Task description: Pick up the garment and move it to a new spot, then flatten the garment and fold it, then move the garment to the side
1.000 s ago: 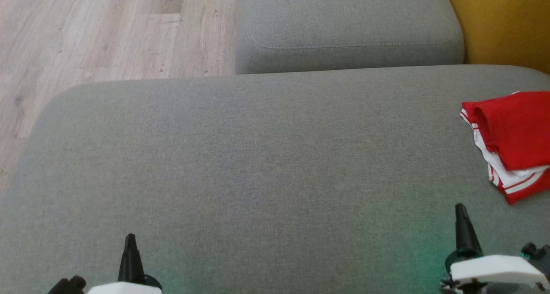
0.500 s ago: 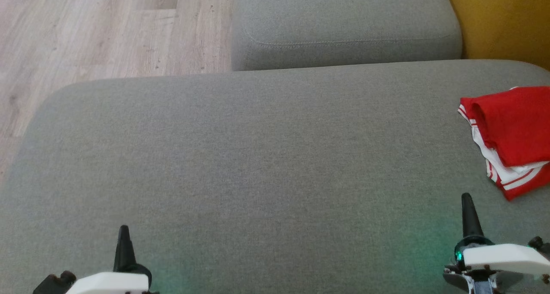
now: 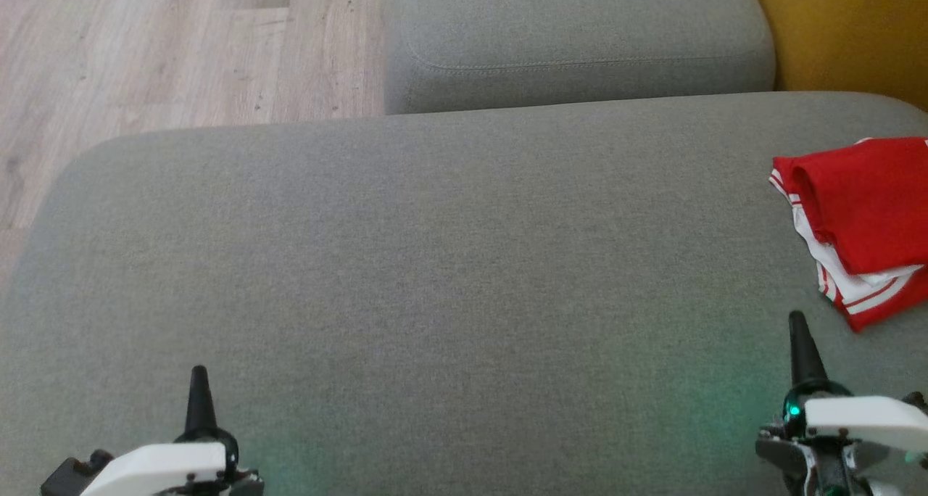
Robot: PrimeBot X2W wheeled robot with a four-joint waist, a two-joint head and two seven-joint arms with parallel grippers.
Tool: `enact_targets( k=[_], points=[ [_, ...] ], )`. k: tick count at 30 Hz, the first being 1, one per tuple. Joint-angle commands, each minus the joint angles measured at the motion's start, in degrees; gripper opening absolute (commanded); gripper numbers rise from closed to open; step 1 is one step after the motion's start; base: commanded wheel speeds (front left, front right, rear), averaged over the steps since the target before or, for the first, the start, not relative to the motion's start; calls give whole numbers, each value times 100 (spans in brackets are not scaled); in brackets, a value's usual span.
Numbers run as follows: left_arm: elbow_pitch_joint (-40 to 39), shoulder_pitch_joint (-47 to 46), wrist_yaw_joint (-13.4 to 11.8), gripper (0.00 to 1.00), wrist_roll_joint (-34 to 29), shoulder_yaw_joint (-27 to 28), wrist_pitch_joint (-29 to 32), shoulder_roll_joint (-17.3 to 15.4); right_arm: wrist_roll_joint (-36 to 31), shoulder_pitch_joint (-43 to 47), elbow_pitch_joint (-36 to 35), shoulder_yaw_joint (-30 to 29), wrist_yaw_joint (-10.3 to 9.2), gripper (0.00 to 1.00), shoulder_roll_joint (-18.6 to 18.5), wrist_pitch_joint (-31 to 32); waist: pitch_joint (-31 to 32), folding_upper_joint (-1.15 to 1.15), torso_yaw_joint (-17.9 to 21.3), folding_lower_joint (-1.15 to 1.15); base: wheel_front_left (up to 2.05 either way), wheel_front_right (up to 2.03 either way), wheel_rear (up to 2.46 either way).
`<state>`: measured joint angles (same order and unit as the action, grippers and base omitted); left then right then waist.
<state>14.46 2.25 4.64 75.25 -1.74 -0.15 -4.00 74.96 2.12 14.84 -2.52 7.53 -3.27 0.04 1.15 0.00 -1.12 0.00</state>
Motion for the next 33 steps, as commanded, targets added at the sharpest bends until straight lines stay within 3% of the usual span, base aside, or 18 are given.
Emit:
enact_targets(
  k=[1,25,33],
  points=[
    [-149,-374,53,0,184,210,39,-73,199,-391,-175,50,-3,0,-112,53,-8,0,7,0,0,0,0],
    [-54,-820,282,0,1871,589,472,-56,1876,-809,-95,-194,-4,0,-108,477,-132,0,111,0,0,0,0],
    [-52,-826,285,0,1871,611,491,-43,1877,-814,-93,-212,-4,0,-97,494,-133,0,112,0,0,0,0]
  ],
)
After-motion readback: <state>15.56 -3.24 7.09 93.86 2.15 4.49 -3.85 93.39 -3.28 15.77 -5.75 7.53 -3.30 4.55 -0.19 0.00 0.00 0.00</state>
